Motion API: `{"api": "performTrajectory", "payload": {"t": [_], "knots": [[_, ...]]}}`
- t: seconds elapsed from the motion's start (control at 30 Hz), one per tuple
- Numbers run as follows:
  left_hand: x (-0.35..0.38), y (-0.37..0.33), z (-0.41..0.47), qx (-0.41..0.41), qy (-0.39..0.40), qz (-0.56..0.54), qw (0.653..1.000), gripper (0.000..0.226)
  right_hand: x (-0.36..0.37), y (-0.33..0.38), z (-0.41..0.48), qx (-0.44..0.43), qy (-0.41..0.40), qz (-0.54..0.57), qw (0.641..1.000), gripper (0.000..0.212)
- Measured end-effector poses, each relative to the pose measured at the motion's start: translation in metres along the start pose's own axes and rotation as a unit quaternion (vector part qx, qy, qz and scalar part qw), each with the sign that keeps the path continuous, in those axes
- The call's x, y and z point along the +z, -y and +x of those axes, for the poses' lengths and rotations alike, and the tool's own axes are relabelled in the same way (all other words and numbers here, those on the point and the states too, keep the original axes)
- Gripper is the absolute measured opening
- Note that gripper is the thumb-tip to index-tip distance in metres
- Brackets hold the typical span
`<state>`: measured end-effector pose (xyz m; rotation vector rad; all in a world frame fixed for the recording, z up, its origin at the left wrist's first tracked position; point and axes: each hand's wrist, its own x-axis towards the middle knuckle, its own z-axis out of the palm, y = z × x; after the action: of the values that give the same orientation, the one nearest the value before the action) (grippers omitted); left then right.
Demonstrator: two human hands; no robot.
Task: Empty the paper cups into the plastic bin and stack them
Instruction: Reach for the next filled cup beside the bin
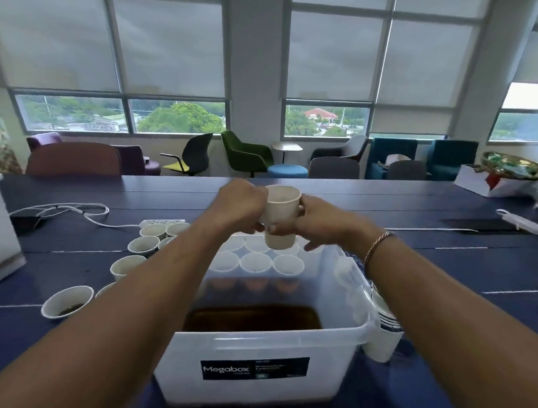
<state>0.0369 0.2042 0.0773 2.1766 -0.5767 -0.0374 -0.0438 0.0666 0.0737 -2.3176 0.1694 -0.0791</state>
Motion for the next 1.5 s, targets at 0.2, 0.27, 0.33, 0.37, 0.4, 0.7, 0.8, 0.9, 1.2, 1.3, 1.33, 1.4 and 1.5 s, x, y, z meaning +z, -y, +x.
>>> {"api": "performTrajectory", "payload": {"t": [0.2,0.27,0.33,0.37,0.4,0.7,0.8,0.9,1.2,1.3,1.33,1.4,1.5], "knots": [[-0.006,0.02,-0.016,-0.008,-0.025,-0.043,0.999,0.037,0.036,-0.02,0.003,-0.03,-0.078,0.176,0.981,0.051],[-0.006,0.031,-0.014,-0.01,-0.045,-0.018,0.999,0.046,0.039,-0.027,0.003,-0.024,-0.077,0.158,0.984,0.061],[-0.004,0.045,-0.012,-0.008,-0.068,0.033,0.997,0.042,0.041,-0.034,0.002,-0.017,-0.086,0.16,0.983,0.066],[-0.002,0.053,-0.013,-0.008,-0.077,0.066,0.995,0.038,0.042,-0.037,0.002,-0.016,-0.095,0.167,0.981,0.064],[0.001,0.062,-0.012,-0.006,-0.087,0.101,0.991,0.033,0.044,-0.04,0.0,-0.018,-0.107,0.177,0.978,0.06],[0.012,0.097,-0.009,-0.01,0.014,0.285,0.958,0.046,0.047,-0.052,-0.007,-0.049,-0.116,0.133,0.983,0.053],[0.008,0.1,-0.011,-0.013,0.036,0.296,0.954,0.046,0.05,-0.053,-0.007,-0.056,-0.113,0.086,0.988,0.056],[0.006,0.101,-0.012,-0.014,0.038,0.294,0.955,0.046,0.052,-0.056,-0.008,-0.06,-0.11,0.025,0.992,0.06],[0.008,0.104,-0.012,-0.015,0.039,0.295,0.955,0.048,0.054,-0.059,-0.008,-0.072,-0.081,-0.075,0.991,0.053],[0.009,0.104,-0.012,-0.013,0.039,0.297,0.954,0.049,0.057,-0.059,-0.009,-0.078,-0.069,-0.099,0.99,0.054],[0.009,0.104,-0.012,-0.013,0.039,0.297,0.954,0.049,0.057,-0.059,-0.008,-0.08,-0.066,-0.112,0.988,0.054],[0.008,0.104,-0.012,-0.012,0.04,0.299,0.953,0.049,0.058,-0.06,-0.007,-0.083,-0.059,-0.149,0.984,0.054],[0.009,0.105,-0.011,-0.012,0.041,0.302,0.952,0.049,0.058,-0.06,-0.009,-0.086,-0.052,-0.187,0.977,0.052]]}}
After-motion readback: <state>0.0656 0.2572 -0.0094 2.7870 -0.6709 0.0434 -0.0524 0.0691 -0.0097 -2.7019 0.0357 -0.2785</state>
